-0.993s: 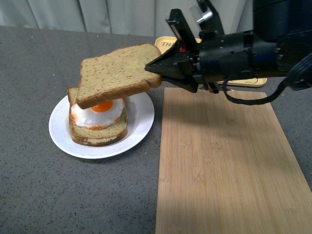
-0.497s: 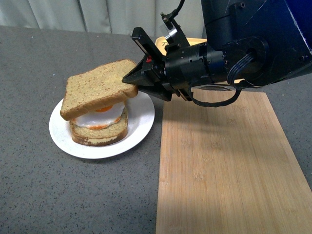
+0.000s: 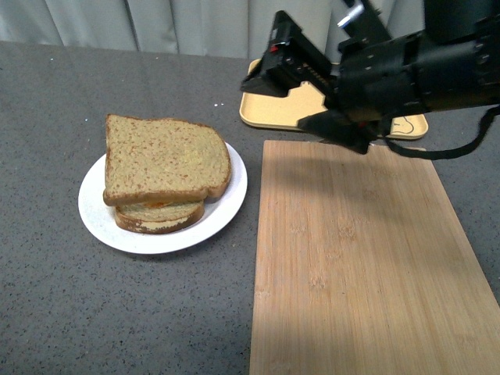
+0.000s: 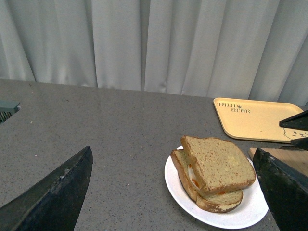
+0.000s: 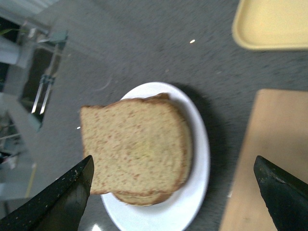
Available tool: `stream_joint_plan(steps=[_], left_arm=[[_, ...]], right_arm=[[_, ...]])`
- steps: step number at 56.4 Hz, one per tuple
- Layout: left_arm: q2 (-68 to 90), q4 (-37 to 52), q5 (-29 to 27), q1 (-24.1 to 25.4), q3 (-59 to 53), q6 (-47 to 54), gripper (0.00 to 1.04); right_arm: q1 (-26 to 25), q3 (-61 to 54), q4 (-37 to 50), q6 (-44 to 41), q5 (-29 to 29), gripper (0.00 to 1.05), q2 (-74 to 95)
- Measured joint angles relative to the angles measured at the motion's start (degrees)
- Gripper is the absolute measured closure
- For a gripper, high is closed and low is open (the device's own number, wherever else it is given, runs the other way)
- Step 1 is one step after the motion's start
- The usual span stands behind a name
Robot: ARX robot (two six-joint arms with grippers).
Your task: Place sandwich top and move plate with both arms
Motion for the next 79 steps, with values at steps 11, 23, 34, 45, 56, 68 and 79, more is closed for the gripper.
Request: stream_joint_plan(steps=[11,23,34,45,56,68,79], left_arm=[[-0.02,0.0,-0.02,0.0,-0.02,0.04,0.07],[-0.04,0.0,0.0,0.0,-0.02,0.07,0.07],[-0.04,0.0,-0.02,0.0,-0.02,0.07,0.07],[-0.04,0.0,0.0,0.0,-0.02,0.07,0.07],[-0.04,0.0,-0.02,0.0,-0.02,0.07,0.07],[-0.04,0.0,0.0,0.0,0.0,0.07,0.07],[-0.04,0.0,-0.02,0.0,0.0,0.07,0.07]], right_arm=[[-0.66,-16.04,38.36,-20.41,38.53,0.35,-1.57],[-6.64,-36.28,52.52,-30.23,40.41,0.85,-17.94],[-10.08,-46.4,50.05,-30.91,36.57,1.04,-29.79],[-12.31,-50.4,41.51,-30.88,34.8,1.04,-42.18],[-13.81,-54.1,36.61,-30.88,33.05,1.04,-50.62],[-18.21,-56.7,30.21,-30.86,29.07,1.04,-59.82],[-18.23,-58.25,24.06,-30.86,28.79,1.04,-67.52]])
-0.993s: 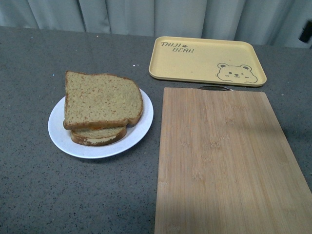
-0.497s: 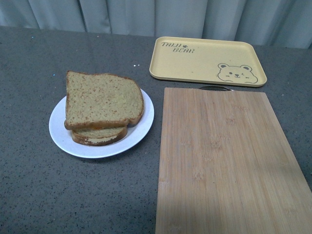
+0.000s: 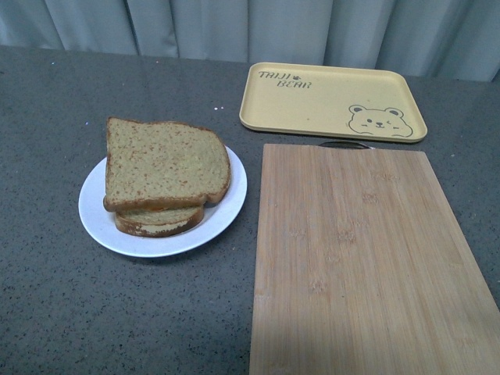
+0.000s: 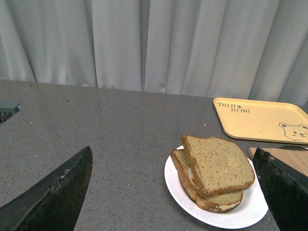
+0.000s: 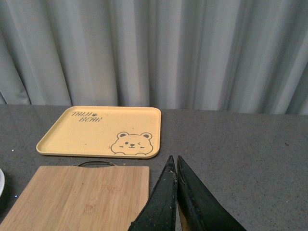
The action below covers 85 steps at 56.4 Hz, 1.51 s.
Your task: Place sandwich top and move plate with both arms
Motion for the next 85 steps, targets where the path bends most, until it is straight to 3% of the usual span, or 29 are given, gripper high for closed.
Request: stream_joint_plan(steps=[31,75,80,85], left_arm=[[0.0,0.0,0.02,0.0,-0.02,0.0,0.07],[0.0,0.0,0.02,0.0,-0.02,0.0,0.07],[0.0,0.0,0.0,0.0,-0.02,0.0,0.07],[0.0,0.0,0.02,-0.02,-0.02,0.02,0.07]], right_arm=[[0.0,-1.2,-19.28,-0.02,-0.02,1.04,-21.57],[0.0,-1.22,-35.39,-0.02,-0.04,1.04,-38.05],[0.0,-1.18,-44.85,-0.04,-0.2,1.04,-45.55],[0.0,-1.18,-45.35,-0.02,-0.2,1.04,-47.74]])
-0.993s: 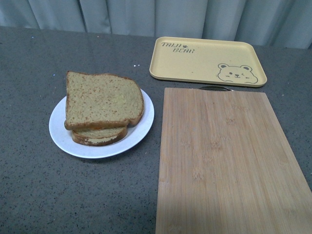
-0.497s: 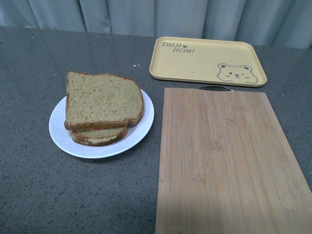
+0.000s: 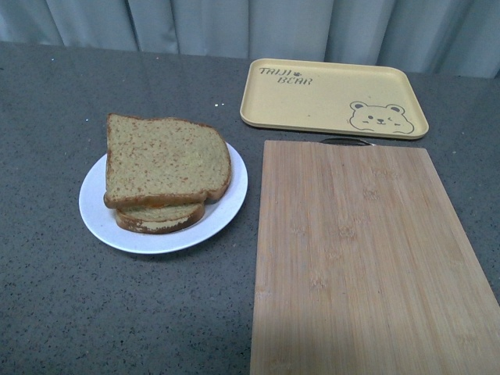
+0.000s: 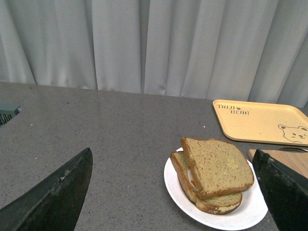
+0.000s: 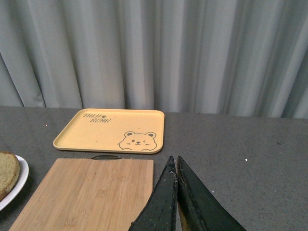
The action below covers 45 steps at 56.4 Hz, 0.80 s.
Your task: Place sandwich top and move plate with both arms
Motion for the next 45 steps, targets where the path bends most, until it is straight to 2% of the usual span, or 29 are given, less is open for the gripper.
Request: stream_joint_plan(steps=[3,10,12,15,16,18,25,31,45], left_arm=[[0.0,0.0,0.0,0.02,0.02,0.0,0.07],[0.76,-0.72,1.29,0.61,0.37,-0.74,0.07],[4.52,-7.87,8.83,2.89,2.99,-3.82,0.07],[12.76,-13.22,15.5,4.96,5.88,-9.2,0.07],[14.38,-13.33,16.22,5.2,6.08,-9.64,0.07],[22.43,-11.34,18.08,5.6,6.47,-14.84,0.07],[44.54,1.73,16.52,5.01,8.5,-22.16,0.07],[58.88,9.57,16.48,5.05,11.47,-25.75,0.07],[81.55,15.52,18.95,3.76,17.7,-30.08,0.07]], right_arm=[[0.0,0.0,-0.09,-0.09,0.0,1.02,-0.02],[0.0,0.0,-0.11,-0.09,-0.02,0.77,-0.02],[0.0,0.0,-0.11,-0.09,0.0,0.7,-0.02],[-0.04,0.0,-0.11,-0.11,-0.09,0.61,-0.02],[-0.04,-0.02,-0.11,-0.11,-0.17,0.59,-0.02],[-0.04,-0.02,-0.11,-0.11,-0.04,0.51,-0.02],[-0.07,-0.02,-0.11,-0.11,-0.02,0.24,-0.02],[-0.07,-0.02,-0.11,-0.07,-0.04,0.08,-0.02],[-0.07,-0.02,-0.11,-0.09,-0.02,0.09,-0.02]])
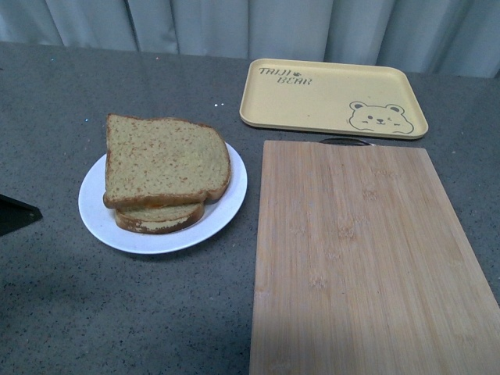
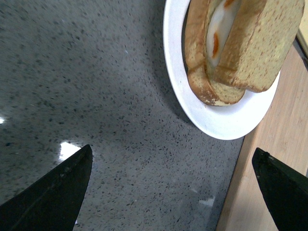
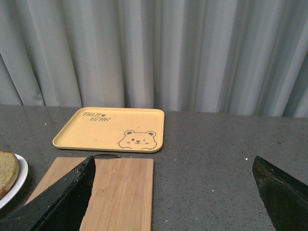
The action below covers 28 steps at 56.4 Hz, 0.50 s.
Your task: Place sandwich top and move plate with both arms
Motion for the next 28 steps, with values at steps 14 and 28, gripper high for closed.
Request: stream_joint_plan(steps=[14,28], left_arm=[[11.8,4.52,1.31,-2.32,4.81,-3.5,0.07],[17.18,6.4,0.57,-4.87,7.23,-2.25,0.07]], right_arm=[[0.0,0.0,0.0,0.0,0.0,0.09,0.0],[0.0,0.0,0.0,0.0,0.0,0.09,0.0]])
